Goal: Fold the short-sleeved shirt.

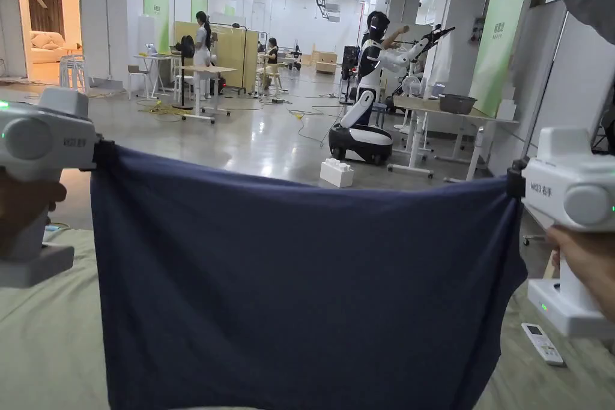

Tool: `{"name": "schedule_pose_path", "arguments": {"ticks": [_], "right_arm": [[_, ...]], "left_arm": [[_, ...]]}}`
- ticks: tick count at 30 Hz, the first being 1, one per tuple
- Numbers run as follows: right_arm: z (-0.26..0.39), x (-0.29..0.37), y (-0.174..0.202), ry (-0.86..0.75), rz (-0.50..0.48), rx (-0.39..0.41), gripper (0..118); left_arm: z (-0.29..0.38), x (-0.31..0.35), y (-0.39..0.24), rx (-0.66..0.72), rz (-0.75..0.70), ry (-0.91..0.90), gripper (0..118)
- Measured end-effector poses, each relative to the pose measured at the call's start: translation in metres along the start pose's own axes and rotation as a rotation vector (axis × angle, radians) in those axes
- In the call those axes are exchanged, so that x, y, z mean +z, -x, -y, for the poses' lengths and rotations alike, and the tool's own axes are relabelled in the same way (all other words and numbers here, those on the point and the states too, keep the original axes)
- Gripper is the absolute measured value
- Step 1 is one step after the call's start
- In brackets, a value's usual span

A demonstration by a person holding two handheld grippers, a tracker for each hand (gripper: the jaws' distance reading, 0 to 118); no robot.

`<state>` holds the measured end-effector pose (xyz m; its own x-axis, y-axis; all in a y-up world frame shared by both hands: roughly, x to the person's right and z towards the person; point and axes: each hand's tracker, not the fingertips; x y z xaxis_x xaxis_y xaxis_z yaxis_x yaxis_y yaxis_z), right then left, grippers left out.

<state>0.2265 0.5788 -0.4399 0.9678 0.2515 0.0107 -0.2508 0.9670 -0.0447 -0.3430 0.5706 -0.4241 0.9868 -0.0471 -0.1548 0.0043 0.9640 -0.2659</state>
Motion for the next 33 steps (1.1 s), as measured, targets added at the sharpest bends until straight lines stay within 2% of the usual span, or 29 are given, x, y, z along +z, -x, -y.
{"name": "schedule_pose_path", "arguments": {"ticks": [7,13,22,24,30,33], "right_arm": [[-0.057,-0.036,-0.005,-0.062,0.067,0.017,3],[-0.072,-0.048,-0.007,-0.101,0.089,0.002,3],[-0.004,-0.026,0.003,-0.045,0.066,0.035,3],[0.012,-0.011,0.007,-0.029,0.056,0.017,3],[0.062,0.041,0.012,-0.001,0.038,0.063,3],[0.084,0.075,0.014,0.0,0.038,0.062,3]], "left_arm": [[-0.07,-0.022,-0.005,0.011,-0.017,-0.077,4],[-0.086,-0.032,-0.009,-0.005,-0.03,-0.115,4],[-0.019,-0.027,-0.013,-0.031,-0.017,-0.063,4],[0.001,-0.022,-0.011,-0.033,-0.016,-0.035,4],[0.07,0.025,-0.005,-0.013,0.004,-0.011,4],[0.1,0.049,0.0,-0.013,0.011,0.006,4]]}}
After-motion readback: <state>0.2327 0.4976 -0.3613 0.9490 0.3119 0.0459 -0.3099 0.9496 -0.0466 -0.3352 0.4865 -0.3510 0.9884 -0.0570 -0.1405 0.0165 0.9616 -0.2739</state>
